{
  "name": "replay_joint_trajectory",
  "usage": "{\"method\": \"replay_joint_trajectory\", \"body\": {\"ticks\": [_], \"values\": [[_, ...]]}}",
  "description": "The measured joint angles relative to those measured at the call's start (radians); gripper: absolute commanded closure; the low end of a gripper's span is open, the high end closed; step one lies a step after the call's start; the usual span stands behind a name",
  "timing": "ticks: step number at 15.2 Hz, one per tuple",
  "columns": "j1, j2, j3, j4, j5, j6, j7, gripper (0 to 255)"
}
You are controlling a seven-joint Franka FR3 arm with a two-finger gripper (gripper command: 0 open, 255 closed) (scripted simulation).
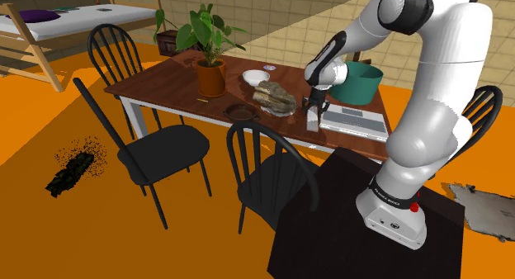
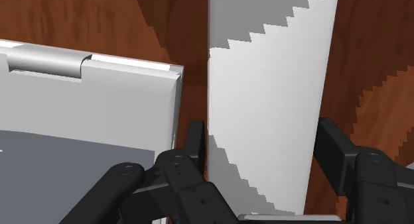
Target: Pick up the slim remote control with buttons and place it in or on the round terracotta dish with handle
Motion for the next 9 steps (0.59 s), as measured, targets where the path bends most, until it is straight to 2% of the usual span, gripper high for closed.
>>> {"method": "replay_joint_trajectory", "body": {"ticks": [9], "values": [[0.015,-0.108,-0.022,0.005,-0.049,-0.109,0.037,255]]}}
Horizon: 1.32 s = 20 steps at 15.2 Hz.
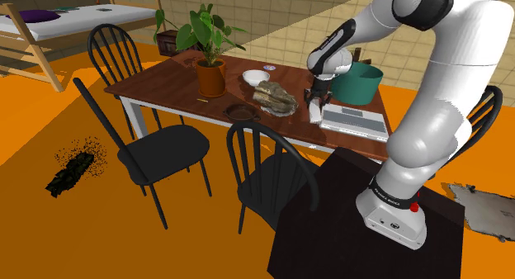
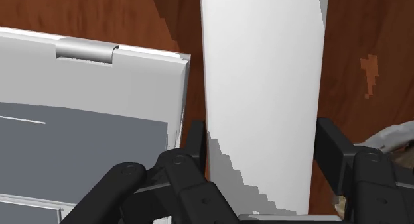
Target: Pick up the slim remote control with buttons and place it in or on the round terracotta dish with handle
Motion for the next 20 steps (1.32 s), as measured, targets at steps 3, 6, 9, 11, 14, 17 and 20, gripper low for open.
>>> {"method": "replay_joint_trajectory", "body": {"ticks": [3,6,9,11,14,17,20], "values": [[0.003,-0.029,-0.004,0.006,-0.013,-0.034,0.010,255],[0.029,-0.005,0.015,0.048,-0.012,-0.051,0.055,255],[0.066,0.030,0.041,0.107,-0.011,-0.073,0.119,255],[0.088,0.064,0.056,0.155,-0.008,-0.087,0.157,255],[0.123,0.112,0.077,0.238,-0.009,-0.120,0.216,255],[0.155,0.180,0.097,0.335,-0.007,-0.148,0.271,255],[0.185,0.243,0.111,0.440,-0.008,-0.188,0.322,255]]}}
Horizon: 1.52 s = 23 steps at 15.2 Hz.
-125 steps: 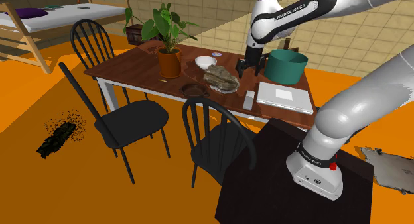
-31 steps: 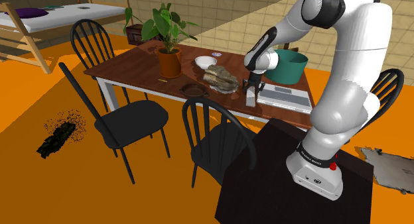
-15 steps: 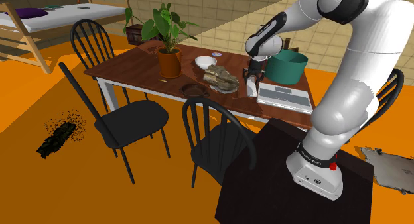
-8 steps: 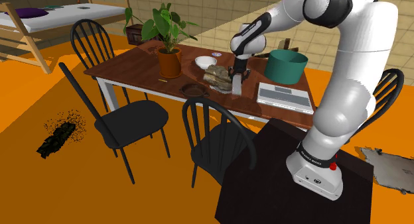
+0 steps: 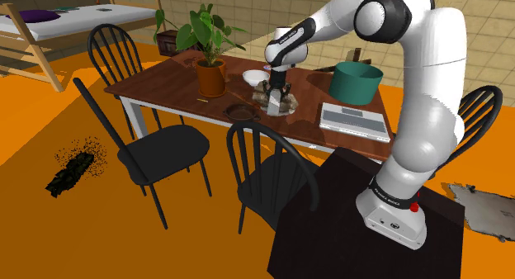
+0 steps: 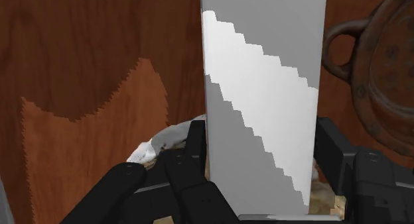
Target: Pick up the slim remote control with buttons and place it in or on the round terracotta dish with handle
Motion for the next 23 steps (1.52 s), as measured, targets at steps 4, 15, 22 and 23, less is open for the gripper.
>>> {"method": "replay_joint_trajectory", "body": {"ticks": [4,15,22,23], "values": [[0.041,0.094,0.018,0.159,-0.003,-0.063,0.067,255],[0.112,0.407,0.046,0.662,-0.009,-0.251,0.195,255],[0.113,0.456,0.049,0.659,-0.006,-0.198,0.195,255],[0.112,0.464,0.049,0.658,-0.006,-0.190,0.195,255]]}}
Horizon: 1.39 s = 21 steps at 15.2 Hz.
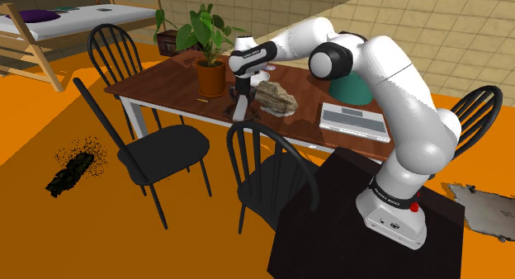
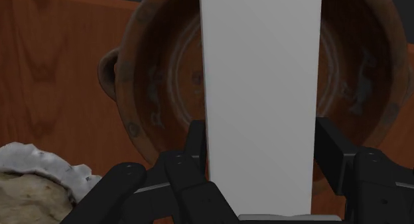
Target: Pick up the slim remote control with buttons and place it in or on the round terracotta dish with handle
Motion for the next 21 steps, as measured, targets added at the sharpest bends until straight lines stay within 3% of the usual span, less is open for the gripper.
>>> {"method": "replay_joint_trajectory", "body": {"ticks": [10,11,17,21], "values": [[-0.003,0.025,0.000,0.000,0.001,0.035,-0.002,255],[-0.003,0.024,0.000,-0.001,0.001,0.036,-0.003,0],[-0.002,0.029,0.001,-0.005,0.002,0.035,-0.003,0],[0.002,-0.021,-0.001,0.011,-0.002,-0.030,0.003,0]]}}
